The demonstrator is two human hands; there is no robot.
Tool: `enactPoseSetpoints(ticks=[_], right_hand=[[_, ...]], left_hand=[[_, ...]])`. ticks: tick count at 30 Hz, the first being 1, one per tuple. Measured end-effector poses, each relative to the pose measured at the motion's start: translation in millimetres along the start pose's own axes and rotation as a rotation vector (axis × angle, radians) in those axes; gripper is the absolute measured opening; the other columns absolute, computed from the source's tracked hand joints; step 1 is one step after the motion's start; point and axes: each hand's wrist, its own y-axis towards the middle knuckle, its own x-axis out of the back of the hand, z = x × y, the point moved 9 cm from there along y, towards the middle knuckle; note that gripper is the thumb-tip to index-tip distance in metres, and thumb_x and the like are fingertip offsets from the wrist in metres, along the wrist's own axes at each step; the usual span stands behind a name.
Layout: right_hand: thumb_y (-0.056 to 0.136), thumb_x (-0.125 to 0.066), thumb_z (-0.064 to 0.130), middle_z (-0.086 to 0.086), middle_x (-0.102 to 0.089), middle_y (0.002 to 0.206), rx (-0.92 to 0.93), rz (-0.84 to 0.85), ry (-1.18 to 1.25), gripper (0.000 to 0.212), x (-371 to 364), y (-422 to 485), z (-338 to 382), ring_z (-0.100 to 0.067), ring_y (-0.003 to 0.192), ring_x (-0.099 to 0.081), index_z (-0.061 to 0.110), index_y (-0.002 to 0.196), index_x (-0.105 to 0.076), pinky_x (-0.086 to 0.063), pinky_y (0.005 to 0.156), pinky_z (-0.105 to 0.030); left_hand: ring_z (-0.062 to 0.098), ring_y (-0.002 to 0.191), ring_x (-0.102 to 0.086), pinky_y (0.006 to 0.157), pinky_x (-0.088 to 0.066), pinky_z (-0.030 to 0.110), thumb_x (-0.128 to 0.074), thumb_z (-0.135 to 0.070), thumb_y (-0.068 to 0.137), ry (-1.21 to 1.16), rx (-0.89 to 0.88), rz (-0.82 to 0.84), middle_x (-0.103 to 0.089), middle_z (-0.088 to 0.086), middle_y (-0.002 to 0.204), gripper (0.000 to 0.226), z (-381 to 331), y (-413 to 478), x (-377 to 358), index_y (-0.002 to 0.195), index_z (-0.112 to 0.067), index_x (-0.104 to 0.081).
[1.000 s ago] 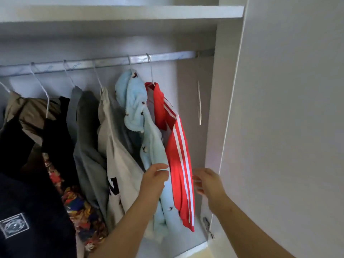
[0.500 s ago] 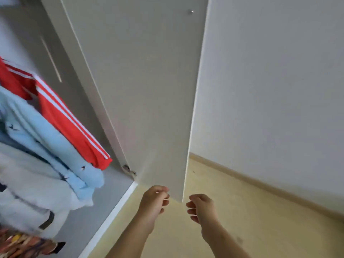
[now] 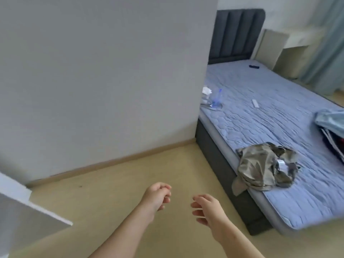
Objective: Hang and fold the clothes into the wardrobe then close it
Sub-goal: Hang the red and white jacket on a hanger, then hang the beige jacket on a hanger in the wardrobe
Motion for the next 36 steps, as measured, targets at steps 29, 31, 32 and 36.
enactPoseSetpoints(ticks=[29, 31, 32, 36], right_hand=[[0.093, -0.045, 0.008, -0.008, -0.049, 0.072, -0.438, -0.487, 0.391, 0.014, 529, 234, -20, -0.017, 0.052, -0.040, 0.008, 0.080, -0.049, -0.027, 0.047, -0.021], [0.093, -0.045, 0.007, -0.007, -0.047, 0.068, -0.487, -0.466, 0.393, 0.015, 548, 262, -35, -0.016, 0.050, -0.038, 0.010, 0.078, -0.047, -0.025, 0.047, -0.020], [0.093, -0.044, 0.006, -0.007, -0.045, 0.067, -0.506, -0.457, 0.387, 0.017, 559, 277, -43, -0.016, 0.049, -0.037, 0.010, 0.076, -0.046, -0.025, 0.046, -0.021], [0.092, -0.042, 0.004, -0.006, -0.045, 0.064, -0.570, -0.387, 0.352, 0.019, 591, 329, -74, -0.015, 0.048, -0.037, 0.010, 0.075, -0.046, -0.026, 0.044, -0.021]], left_hand=[[0.013, 0.052, -0.041, 0.031, -0.029, 0.012, -0.041, -0.021, 0.099, 0.465, 0.115, 0.399, -0.046, 0.004, 0.064, 0.030, -110, 239, -613, 0.073, -0.010, -0.052], [0.012, 0.052, -0.040, 0.033, -0.029, 0.012, -0.041, -0.020, 0.099, 0.519, 0.146, 0.380, -0.046, 0.003, 0.065, 0.031, -88, 265, -635, 0.071, -0.011, -0.052], [0.012, 0.052, -0.041, 0.036, -0.030, 0.013, -0.041, -0.016, 0.098, 0.540, 0.158, 0.365, -0.046, 0.003, 0.065, 0.031, -76, 277, -643, 0.070, -0.012, -0.053], [0.015, 0.058, -0.050, 0.053, -0.037, 0.021, -0.043, -0.015, 0.094, 0.646, 0.185, 0.291, -0.055, 0.000, 0.069, 0.028, -30, 309, -666, 0.071, -0.022, -0.057]])
